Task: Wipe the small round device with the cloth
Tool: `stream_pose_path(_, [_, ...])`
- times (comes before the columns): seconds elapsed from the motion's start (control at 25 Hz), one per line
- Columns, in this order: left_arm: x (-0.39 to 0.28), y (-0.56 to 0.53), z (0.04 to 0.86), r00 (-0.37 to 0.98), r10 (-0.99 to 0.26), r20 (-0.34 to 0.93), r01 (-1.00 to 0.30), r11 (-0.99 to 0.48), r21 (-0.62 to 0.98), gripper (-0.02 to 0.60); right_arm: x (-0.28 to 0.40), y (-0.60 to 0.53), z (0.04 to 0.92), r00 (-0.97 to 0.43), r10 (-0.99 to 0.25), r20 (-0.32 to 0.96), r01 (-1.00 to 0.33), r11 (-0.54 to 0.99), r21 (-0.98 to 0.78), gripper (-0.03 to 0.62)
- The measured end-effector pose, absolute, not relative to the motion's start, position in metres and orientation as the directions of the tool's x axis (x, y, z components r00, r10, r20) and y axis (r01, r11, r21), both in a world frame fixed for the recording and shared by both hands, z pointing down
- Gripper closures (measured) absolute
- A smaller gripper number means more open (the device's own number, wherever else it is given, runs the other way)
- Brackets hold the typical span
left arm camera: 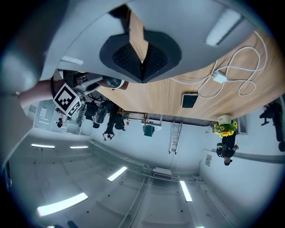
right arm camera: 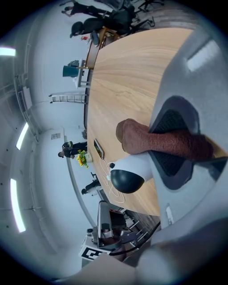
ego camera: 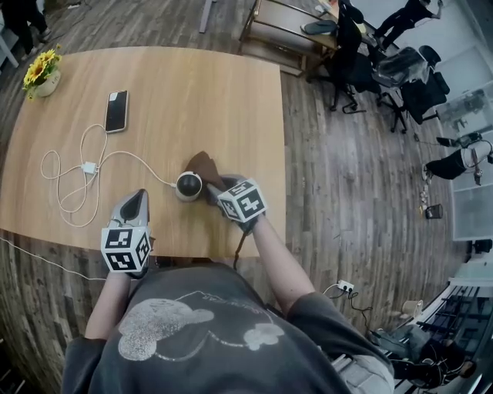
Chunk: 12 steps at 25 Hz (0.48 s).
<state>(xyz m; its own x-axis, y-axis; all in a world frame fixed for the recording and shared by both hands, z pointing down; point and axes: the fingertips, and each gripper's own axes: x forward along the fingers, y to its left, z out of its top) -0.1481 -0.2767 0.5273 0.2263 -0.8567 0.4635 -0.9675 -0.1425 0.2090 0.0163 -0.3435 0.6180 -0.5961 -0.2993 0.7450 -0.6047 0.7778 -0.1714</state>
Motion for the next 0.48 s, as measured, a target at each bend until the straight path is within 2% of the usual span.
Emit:
stream_pose_path(0.24, [-0.141, -0.280, 0.524, 0.269, -0.852, 0.449, -0.959, -0.191, 0.211, 0.563, 0.032, -0.348, 0.582, -0.609, -0.447, 0.655, -0.725, 0.648, -0.232, 0.514])
stream_pose_path(0.48, [-0.132, -0.278, 0.519, 0.307, -0.844, 0.440, -0.948, -0.233, 0.214, 0.563, 0.037, -0.322, 0.541, -0.649, -0.540, 0.536, -0.754, 0.548, -0.362, 0.514])
